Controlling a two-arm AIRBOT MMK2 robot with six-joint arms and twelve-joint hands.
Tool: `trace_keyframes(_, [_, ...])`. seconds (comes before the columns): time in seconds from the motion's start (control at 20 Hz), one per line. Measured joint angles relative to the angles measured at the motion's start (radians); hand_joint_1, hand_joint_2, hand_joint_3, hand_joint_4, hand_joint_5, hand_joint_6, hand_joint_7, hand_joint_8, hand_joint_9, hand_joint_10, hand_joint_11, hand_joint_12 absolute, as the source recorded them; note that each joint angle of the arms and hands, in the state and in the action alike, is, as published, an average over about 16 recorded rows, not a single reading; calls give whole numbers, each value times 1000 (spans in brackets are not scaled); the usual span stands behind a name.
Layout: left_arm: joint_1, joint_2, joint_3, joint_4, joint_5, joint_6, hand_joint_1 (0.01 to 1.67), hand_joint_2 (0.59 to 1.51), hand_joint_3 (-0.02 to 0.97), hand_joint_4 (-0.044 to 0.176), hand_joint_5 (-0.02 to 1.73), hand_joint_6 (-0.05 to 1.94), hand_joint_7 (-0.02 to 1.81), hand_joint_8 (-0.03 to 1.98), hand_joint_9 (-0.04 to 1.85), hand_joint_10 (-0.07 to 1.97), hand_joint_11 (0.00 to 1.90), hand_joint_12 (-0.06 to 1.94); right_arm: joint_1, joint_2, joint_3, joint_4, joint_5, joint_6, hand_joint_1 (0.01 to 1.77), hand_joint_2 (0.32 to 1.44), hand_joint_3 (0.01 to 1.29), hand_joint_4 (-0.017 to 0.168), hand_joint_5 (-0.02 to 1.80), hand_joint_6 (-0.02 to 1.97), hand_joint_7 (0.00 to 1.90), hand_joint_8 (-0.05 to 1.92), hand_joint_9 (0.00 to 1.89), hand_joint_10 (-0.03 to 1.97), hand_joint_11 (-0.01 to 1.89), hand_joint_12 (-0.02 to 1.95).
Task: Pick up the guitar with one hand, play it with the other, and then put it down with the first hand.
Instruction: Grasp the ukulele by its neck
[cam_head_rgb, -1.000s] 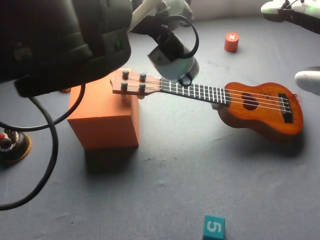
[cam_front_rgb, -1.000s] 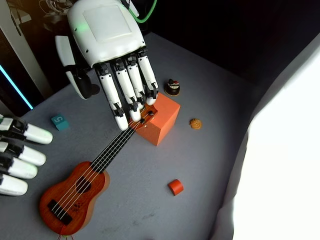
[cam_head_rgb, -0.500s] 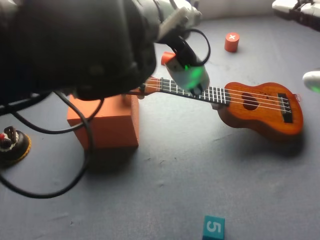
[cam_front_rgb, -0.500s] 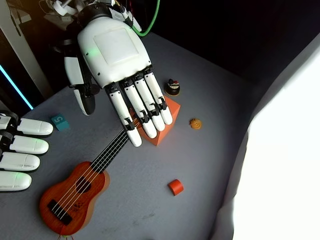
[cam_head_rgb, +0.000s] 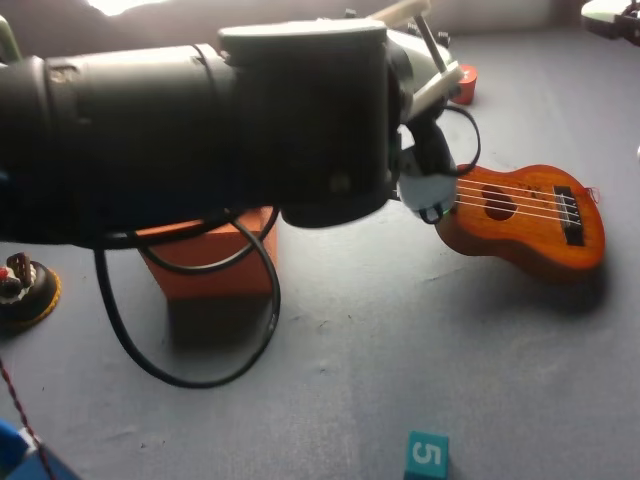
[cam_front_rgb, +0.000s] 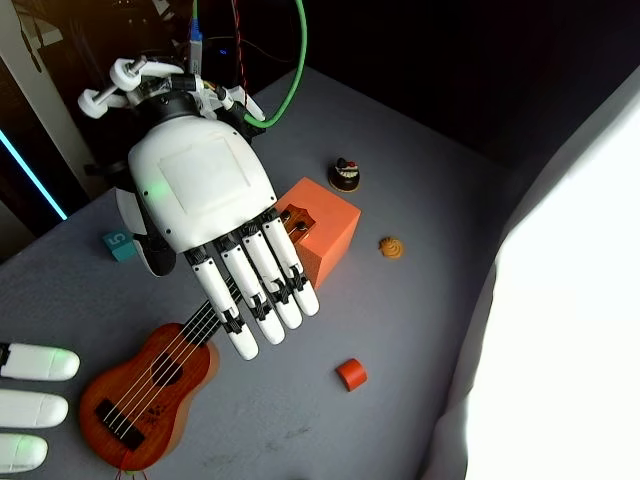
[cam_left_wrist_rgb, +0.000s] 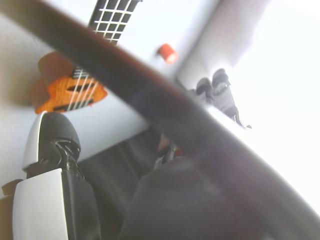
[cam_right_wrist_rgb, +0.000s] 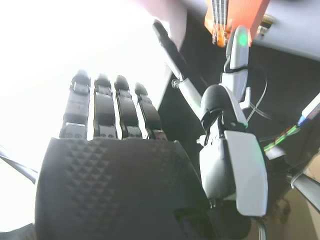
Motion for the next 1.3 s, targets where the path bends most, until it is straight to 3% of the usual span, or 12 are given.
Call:
trace_keyframes(0.35, [68,-65,58,41,37,-23,939,1041,10,-1,21,-9,18,-11,17,7,17,-15,7,-5,6,-28,-17,32,351,1269,17,-2,17,20,21,18,15,-5,21,6])
trace_keyframes(0.9, [145,-128,146,104,41,-54,1007,1023,10,-2,21,-10,15,-11,18,7,17,0,19,-6,-14,-32,-18,14,371,1266,17,0,21,20,21,18,16,-5,21,6])
trace_keyframes(1.3, [183,-153,181,141,25,-77,1015,1013,11,-2,20,-10,13,-11,22,7,17,1,24,-6,-24,-32,-19,1,376,1265,17,0,21,20,21,18,17,-5,21,6])
